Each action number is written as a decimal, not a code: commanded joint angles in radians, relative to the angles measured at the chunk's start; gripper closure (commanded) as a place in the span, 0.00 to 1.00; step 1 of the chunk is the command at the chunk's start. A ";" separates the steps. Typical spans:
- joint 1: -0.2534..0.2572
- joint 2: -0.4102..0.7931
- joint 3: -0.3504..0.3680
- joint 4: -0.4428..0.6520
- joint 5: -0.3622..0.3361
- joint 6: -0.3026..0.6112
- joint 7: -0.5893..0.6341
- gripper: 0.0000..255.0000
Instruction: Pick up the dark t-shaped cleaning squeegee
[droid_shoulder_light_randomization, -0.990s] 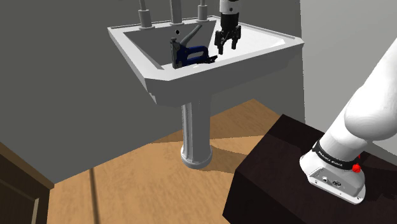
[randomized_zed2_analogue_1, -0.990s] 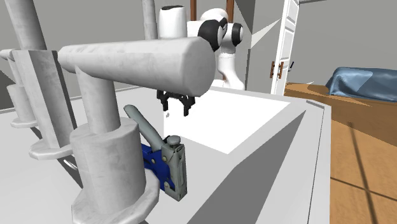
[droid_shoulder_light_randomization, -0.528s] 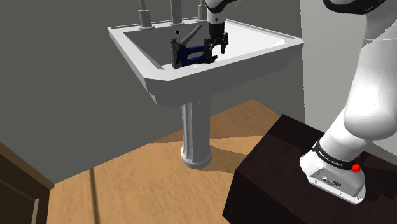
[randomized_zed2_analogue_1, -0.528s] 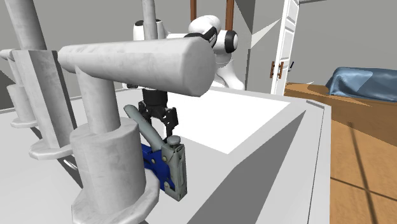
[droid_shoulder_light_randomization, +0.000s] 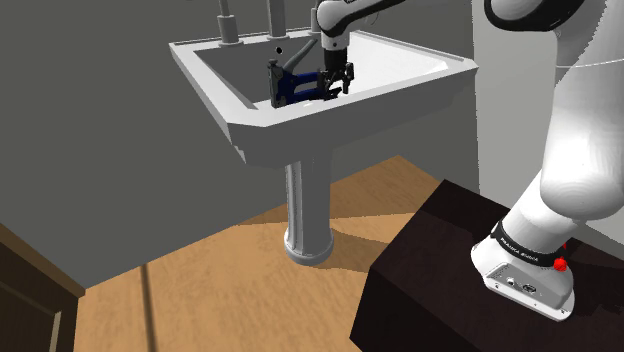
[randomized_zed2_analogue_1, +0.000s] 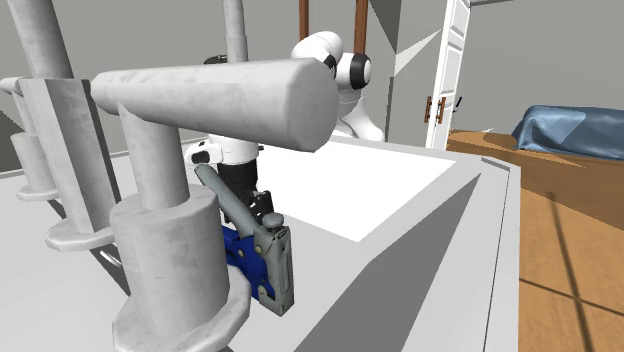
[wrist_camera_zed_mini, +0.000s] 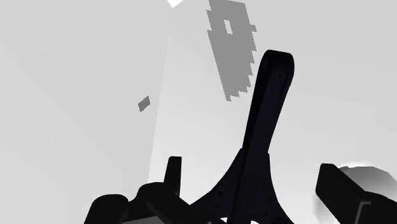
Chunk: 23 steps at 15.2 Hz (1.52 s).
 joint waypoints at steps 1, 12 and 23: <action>0.000 0.005 0.000 -0.015 0.000 0.021 0.001 0.00; 0.000 0.005 0.000 -0.015 0.000 0.021 0.001 1.00; 0.000 -0.017 0.000 0.100 0.000 -0.116 -0.003 1.00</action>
